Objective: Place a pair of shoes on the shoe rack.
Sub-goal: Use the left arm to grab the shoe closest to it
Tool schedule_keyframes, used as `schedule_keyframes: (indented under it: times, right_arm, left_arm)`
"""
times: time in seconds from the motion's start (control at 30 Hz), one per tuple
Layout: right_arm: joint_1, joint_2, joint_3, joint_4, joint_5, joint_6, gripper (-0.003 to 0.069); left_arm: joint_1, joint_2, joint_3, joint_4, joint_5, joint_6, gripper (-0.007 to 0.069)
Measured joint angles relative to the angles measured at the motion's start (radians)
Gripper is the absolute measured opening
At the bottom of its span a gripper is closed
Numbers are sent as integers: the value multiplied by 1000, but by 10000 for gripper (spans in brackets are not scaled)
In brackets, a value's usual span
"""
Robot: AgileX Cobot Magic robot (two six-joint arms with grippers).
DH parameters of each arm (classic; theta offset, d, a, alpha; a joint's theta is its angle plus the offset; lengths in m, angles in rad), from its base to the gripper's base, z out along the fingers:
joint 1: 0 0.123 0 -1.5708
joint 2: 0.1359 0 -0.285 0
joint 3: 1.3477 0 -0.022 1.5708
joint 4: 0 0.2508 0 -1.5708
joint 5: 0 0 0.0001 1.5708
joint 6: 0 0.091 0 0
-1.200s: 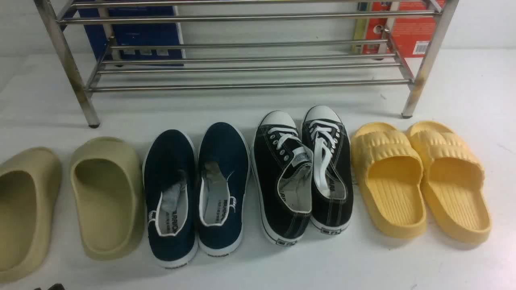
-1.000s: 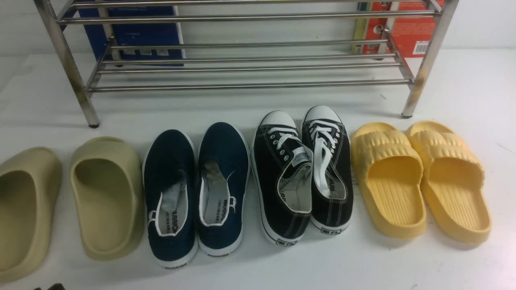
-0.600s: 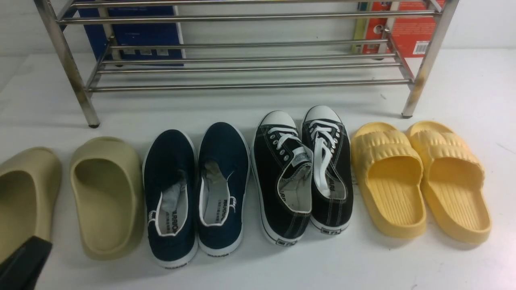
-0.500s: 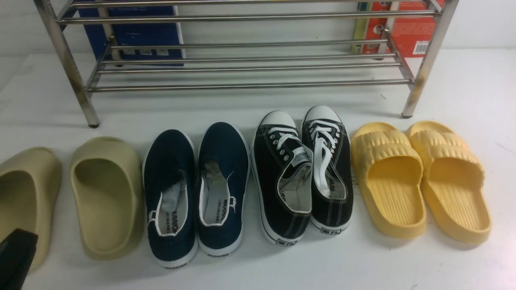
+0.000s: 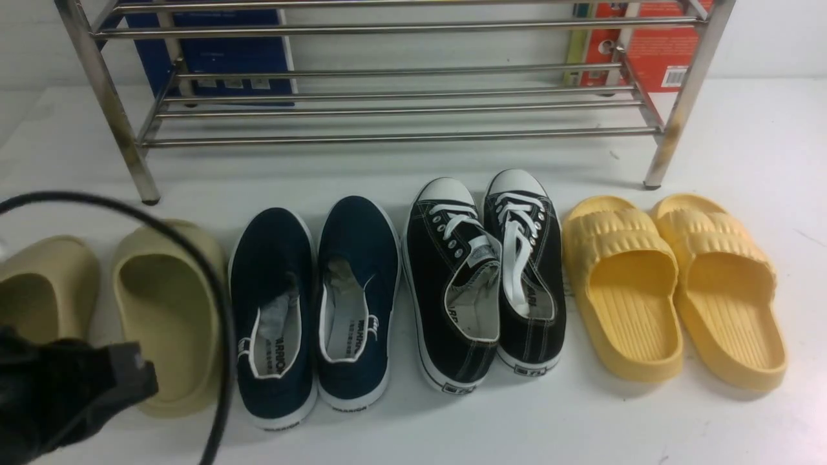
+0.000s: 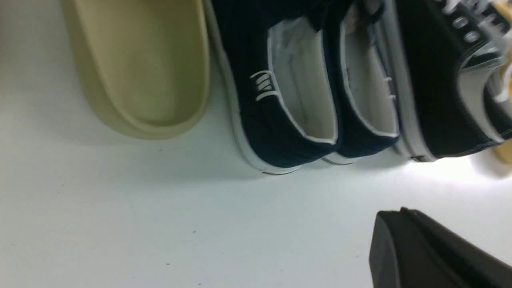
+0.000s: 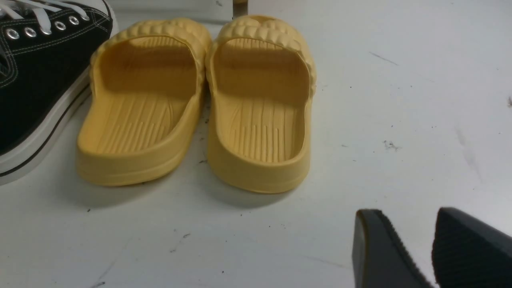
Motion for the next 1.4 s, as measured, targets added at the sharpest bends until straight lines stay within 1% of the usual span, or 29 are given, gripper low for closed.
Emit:
schedule_keyframes:
  times: [0.1,0.13,0.2,0.23,0.27,0.3,0.37,0.4,0.43,0.5,0.57,0.63,0.67,0.7,0.73,0.83,0.93,1.03,1.13,1.17,1.2,1.33,1.37,1.4]
  right_arm:
    - [0,0,0,0,0,0,246]
    - [0,0,0,0,0,0,246]
    - [0,0,0,0,0,0,246]
    - [0,0,0,0,0,0,246]
    - [0,0,0,0,0,0,246]
    - [0,0,0,0,0,0,246]
    - [0,0,0,0,0,0,246]
    - [0,0,0,0,0,0,246]
    - [0,0,0,-1,0,0,246]
    - [0,0,0,-1,0,0,246]
    - [0,0,0,-1,0,0,246]
    - [0,0,0,-1,0,0,246]
    - [0,0,0,-1,0,0,246]
    - [0,0,0,-1,0,0,246]
    - [0,0,0,-1,0,0,246]
    - [0,0,0,-1,0,0,246]
    - [0,0,0,-1,0,0,246]
    - [0,0,0,-1,0,0,246]
    - [0,0,0,-1,0,0,246]
    - [0,0,0,-1,0,0,246]
    - [0,0,0,-1,0,0,246]
    - [0,0,0,-1,0,0,246]
    - [0,0,0,-1,0,0,246]
    - [0,0,0,-1,0,0,246]
  left_arm:
    - [-29,153,-59,20,-7,27,-13]
    - [-33,163,-59,20,-7,27,-13]
    - [-118,269,-99,49,-20,31,-13]
    - [-181,311,-116,76,-42,8,-13]
    - [-222,335,-126,94,-53,-22,-13]
    - [-244,348,-138,110,-59,-62,-13]
    - [-294,394,-168,187,-72,-179,-13]
    - [-296,398,-171,196,-72,-191,-13]
    - [-305,430,-192,261,-79,-264,-13]
    - [-307,489,-227,372,-83,-350,-3]
    - [-307,525,-242,408,-83,-370,20]
    - [-307,605,-286,461,-86,-393,104]
    - [-307,611,-293,464,-86,-395,112]
    - [-307,651,-312,471,-85,-397,165]
    - [-307,677,-326,477,-84,-399,202]
    - [-307,743,-355,505,-84,-399,290]
    - [-307,797,-361,520,-96,-399,313]
    - [-307,841,-361,527,-119,-399,306]
    - [-307,879,-365,536,-131,-399,267]
    - [-308,887,-368,537,-131,-399,243]
    - [-308,888,-368,537,-131,-399,238]
    - [-308,894,-371,546,-121,-419,74]
    - [-308,894,-371,547,-121,-419,66]
    - [-308,894,-371,551,-117,-423,30]
